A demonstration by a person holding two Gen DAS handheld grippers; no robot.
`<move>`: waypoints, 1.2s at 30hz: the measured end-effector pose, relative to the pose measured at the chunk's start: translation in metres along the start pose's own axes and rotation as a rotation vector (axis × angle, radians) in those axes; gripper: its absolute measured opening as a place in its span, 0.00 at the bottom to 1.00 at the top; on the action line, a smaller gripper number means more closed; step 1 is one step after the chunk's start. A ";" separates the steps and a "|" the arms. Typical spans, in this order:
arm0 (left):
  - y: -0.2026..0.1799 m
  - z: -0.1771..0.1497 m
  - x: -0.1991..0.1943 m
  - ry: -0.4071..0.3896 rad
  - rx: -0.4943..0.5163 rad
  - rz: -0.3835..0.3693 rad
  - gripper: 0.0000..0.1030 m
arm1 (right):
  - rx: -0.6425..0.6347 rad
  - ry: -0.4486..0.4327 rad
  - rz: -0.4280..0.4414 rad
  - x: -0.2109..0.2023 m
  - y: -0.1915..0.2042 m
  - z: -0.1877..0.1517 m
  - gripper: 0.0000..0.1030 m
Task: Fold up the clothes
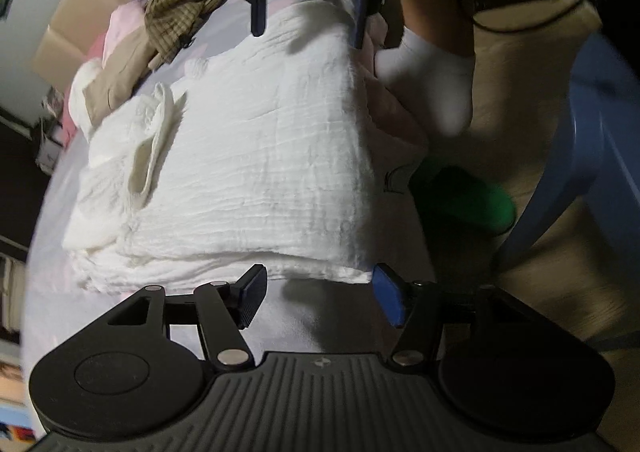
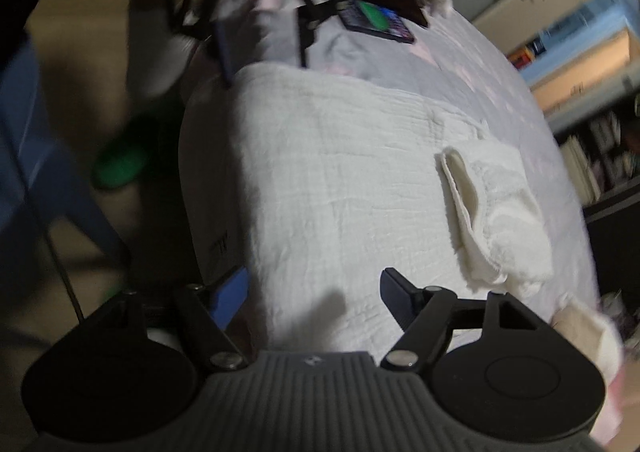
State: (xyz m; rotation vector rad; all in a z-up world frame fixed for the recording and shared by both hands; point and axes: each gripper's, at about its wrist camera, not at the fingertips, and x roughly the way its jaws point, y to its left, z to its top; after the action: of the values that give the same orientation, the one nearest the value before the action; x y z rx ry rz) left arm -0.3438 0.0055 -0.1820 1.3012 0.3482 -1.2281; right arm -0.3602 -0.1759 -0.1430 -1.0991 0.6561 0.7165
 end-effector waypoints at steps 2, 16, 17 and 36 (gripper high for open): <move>-0.008 0.000 0.001 -0.008 0.049 0.020 0.56 | -0.064 0.012 -0.018 0.001 0.011 -0.003 0.74; -0.006 0.000 0.008 -0.008 0.065 0.047 0.59 | -0.120 0.046 -0.058 0.004 0.017 -0.008 0.75; -0.006 0.000 0.008 -0.009 0.068 0.048 0.59 | -0.118 0.046 -0.058 0.004 0.017 -0.007 0.75; -0.005 0.001 0.008 -0.006 0.052 0.047 0.59 | -0.099 0.053 -0.059 0.005 0.016 -0.007 0.75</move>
State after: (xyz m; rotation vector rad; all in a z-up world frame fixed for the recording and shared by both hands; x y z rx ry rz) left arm -0.3450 0.0014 -0.1906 1.3433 0.2818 -1.2081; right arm -0.3703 -0.1776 -0.1578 -1.2272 0.6365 0.6767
